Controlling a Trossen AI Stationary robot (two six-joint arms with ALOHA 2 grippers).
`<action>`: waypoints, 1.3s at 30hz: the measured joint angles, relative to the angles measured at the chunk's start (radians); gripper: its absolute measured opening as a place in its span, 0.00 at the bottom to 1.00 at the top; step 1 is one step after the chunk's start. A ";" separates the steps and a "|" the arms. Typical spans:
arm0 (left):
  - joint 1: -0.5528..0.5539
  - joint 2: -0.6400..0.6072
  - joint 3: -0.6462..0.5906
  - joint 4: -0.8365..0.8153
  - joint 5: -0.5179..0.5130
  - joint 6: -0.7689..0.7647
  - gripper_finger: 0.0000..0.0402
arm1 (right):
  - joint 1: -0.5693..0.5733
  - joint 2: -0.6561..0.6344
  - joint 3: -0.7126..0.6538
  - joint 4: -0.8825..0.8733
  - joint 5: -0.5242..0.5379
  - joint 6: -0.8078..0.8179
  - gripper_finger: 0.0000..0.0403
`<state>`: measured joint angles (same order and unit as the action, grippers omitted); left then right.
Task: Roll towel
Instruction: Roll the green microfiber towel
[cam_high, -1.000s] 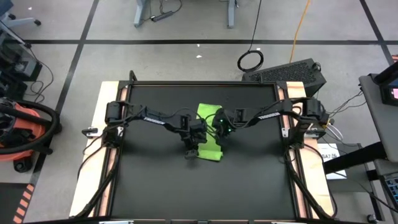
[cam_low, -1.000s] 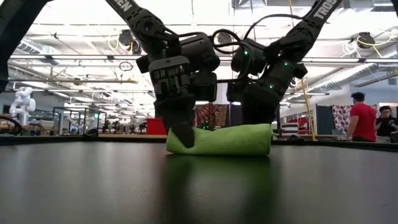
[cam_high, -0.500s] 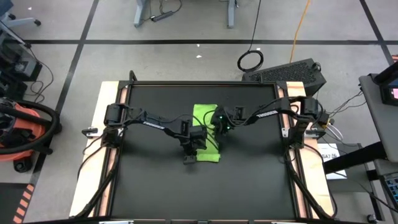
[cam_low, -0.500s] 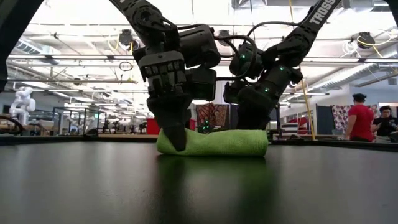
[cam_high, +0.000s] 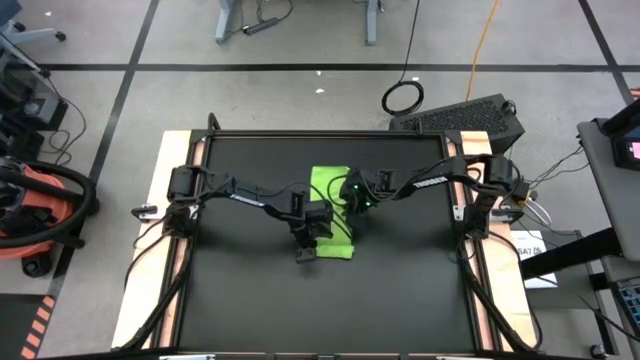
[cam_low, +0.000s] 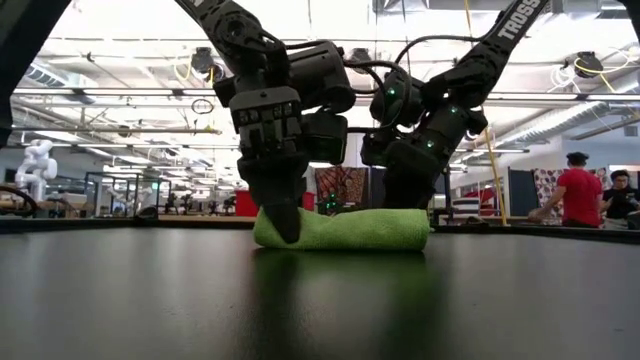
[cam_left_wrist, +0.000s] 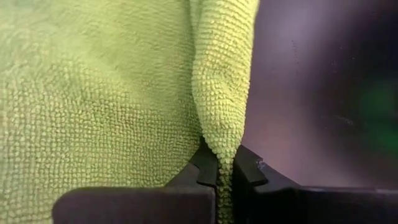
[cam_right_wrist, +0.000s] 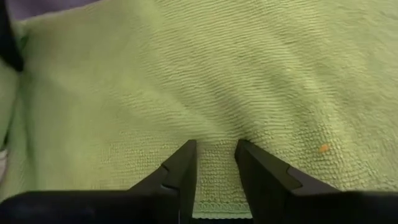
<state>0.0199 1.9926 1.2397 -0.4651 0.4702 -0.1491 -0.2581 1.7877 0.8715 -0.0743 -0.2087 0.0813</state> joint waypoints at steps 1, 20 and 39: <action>0.004 0.000 0.000 -0.004 0.000 -0.001 0.03 | 0.003 -0.010 -0.001 -0.004 0.000 -0.005 0.29; 0.019 0.000 -0.002 -0.019 -0.005 -0.004 0.03 | 0.265 -0.280 -0.012 -0.074 0.122 0.039 0.51; 0.020 0.000 -0.003 -0.010 -0.005 -0.010 0.03 | 0.624 -0.207 -0.209 0.285 0.582 0.293 0.67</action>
<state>0.0395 1.9923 1.2369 -0.4753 0.4647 -0.1595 0.3660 1.5804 0.6628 0.2112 0.3733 0.3744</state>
